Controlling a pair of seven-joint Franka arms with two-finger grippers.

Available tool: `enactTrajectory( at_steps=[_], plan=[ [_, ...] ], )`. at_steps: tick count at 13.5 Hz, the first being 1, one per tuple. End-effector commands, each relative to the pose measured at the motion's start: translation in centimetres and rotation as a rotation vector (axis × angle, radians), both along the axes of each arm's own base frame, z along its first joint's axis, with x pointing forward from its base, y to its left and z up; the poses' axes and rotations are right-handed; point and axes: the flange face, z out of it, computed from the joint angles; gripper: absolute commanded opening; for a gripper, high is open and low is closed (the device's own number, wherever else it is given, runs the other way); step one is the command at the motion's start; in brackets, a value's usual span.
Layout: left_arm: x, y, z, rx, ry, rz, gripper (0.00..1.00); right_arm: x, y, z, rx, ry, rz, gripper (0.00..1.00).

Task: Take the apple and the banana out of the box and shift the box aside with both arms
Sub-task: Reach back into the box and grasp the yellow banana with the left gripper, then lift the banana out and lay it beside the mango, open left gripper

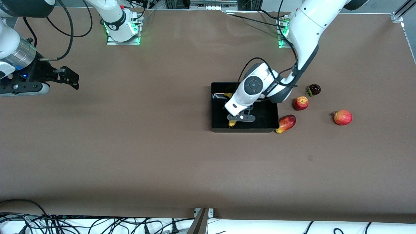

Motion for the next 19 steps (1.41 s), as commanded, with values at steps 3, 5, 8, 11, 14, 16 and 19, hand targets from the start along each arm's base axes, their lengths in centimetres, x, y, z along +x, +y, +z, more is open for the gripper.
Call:
enactTrajectory(
  at_steps=[3, 5, 8, 11, 14, 16, 19],
  plan=[
    [0.3, 0.4, -0.3, 0.066, -0.097, -0.063, 0.08, 0.1, 0.1, 0.4, -0.002, 0.007, -0.003, 1.0],
    [0.4, 0.1, 0.4, 0.068, -0.103, -0.038, 0.0, 0.1, 0.1, 0.4, -0.002, 0.007, -0.003, 1.0],
    [1.0, 0.1, 2.6, 0.069, -0.13, -0.026, 0.0, 0.1, 0.1, 0.3, -0.001, 0.009, -0.003, 1.0],
    [1.6, 0.5, 7.8, 0.127, -0.143, -0.028, 0.0, 0.0, 0.1, 0.3, -0.002, 0.01, -0.003, 1.0],
    [1.6, 0.8, 11.8, 0.176, -0.131, -0.017, 0.0, 0.0, 0.1, 0.3, -0.002, 0.01, -0.003, 1.0],
    [3.3, 1.5, 15.1, 0.207, -0.072, 0.0, 0.0, 0.0, 0.1, 0.3, -0.002, 0.01, -0.003, 1.0],
    [7.9, 8.3, 19.4, 0.211, 0.058, -0.054, 0.0, 0.1, 0.1, 0.3, -0.002, 0.009, -0.003, 1.0]
  ],
)
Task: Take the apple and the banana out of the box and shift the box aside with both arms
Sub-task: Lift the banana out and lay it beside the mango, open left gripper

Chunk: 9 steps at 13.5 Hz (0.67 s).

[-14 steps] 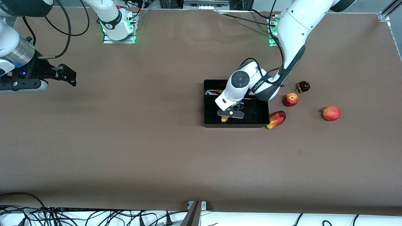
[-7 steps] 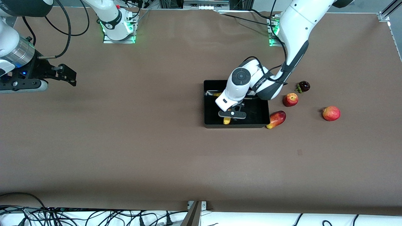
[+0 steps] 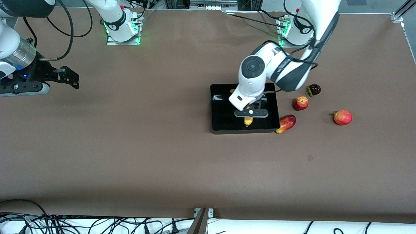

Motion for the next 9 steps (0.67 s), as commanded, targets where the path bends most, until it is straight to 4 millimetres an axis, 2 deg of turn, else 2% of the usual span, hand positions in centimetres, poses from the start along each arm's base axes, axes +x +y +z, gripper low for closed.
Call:
enactTrajectory(
  at_steps=[1, 3, 5, 6, 7, 9],
  plan=[
    [4.9, 8.3, 3.3, -0.034, 0.111, -0.062, 0.01, 0.1, 0.1, 0.4, -0.002, 0.006, -0.003, 1.0],
    [7.2, 16.8, 2.7, -0.042, 0.195, -0.158, 0.01, 0.1, 0.1, 0.4, -0.002, 0.006, -0.003, 1.0],
    [8.8, 23.7, 1.1, -0.084, 0.23, -0.215, 0.02, 0.1, 0.1, 0.4, -0.002, 0.006, -0.002, 1.0],
    [9.3, 26.8, -0.5, -0.094, 0.243, -0.237, 0.02, 0.1, 0.1, 0.4, -0.002, 0.006, 0.0, 1.0],
    [10.0, 30.8, -2.6, -0.106, 0.242, -0.258, 0.02, 0.1, 0.1, 0.4, -0.002, 0.006, 0.0, 1.0],
    [10.3, 35.8, -7.3, -0.164, 0.232, -0.29, 0.05, 0.1, 0.2, 0.4, -0.003, 0.004, 0.003, 1.0]
  ],
)
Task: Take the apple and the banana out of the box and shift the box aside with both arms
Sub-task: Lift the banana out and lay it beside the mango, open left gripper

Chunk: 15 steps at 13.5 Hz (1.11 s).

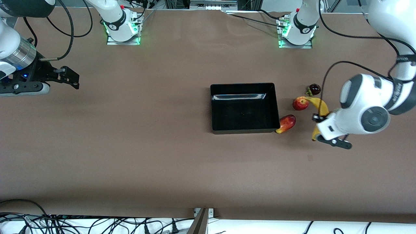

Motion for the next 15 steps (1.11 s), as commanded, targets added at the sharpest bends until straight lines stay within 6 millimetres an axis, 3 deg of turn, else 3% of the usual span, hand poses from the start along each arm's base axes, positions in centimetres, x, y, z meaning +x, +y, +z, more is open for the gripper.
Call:
enactTrajectory(
  at_steps=[1, 3, 5, 6, 7, 8, 9, 11, 13, 15],
  plan=[
    [0.0, 3.7, -5.6, -0.067, -0.035, -0.049, 0.06, 0.1, 0.1, 0.5, -0.004, 0.001, 0.002, 1.0],
    [-0.9, 2.6, -8.1, -0.083, -0.078, -0.055, 0.15, 0.1, 0.1, 0.5, -0.003, 0.0, 0.002, 1.0],
    [-1.0, 3.3, -9.1, -0.093, -0.089, -0.052, 0.26, 0.2, 0.2, 0.5, -0.002, -0.008, 0.001, 1.0],
    [-1.0, 3.5, -9.4, -0.094, -0.085, -0.047, 0.68, 0.2, 0.2, 0.6, -0.002, -0.009, 0.001, 1.0],
    [-1.0, 3.5, -9.4, -0.094, -0.086, -0.039, 1.0, 0.2, 0.4, 0.6, 0.001, -0.012, 0.006, 1.0],
    [-0.7, 3.6, -8.5, -0.09, -0.092, -0.048, 1.0, 0.3, 0.7, 0.7, 0.002, -0.018, 0.01, 1.0],
    [-0.6, 2.9, -7.2, -0.084, -0.101, -0.05, 1.0, 0.2, 1.3, 0.7, 0.004, -0.024, 0.02, 1.0],
    [-0.7, 1.2, -2.6, -0.058, -0.09, -0.044, 1.0, 0.2, 1.5, 0.8, 0.003, -0.026, 0.025, 1.0],
    [-1.4, -0.7, 4.1, -0.01, -0.048, -0.044, 1.0, 0.7, 1.8, 0.9, 0.009, -0.059, 0.029, 1.0],
    [-2.9, -3.0, 12.0, 0.046, -0.06, -0.015, 1.0, 1.4, 3.7, -0.5, 0.037, -0.056, 0.067, 1.0]
  ],
)
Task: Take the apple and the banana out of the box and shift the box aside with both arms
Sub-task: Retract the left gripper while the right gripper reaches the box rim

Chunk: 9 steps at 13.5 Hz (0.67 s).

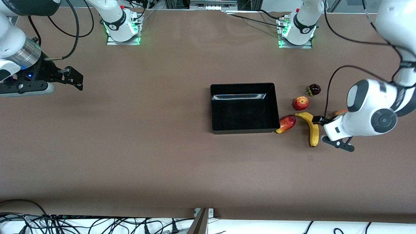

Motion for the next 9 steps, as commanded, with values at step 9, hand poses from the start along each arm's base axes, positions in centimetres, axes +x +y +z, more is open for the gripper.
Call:
enactTrajectory(
  at_steps=[9],
  plan=[
    [-6.6, -3.3, 23.1, 0.015, -0.09, 0.19, 1.0, 1.1, 21.9, -18.0, 0.058, 0.15, 0.247, 1.0]
  ],
)
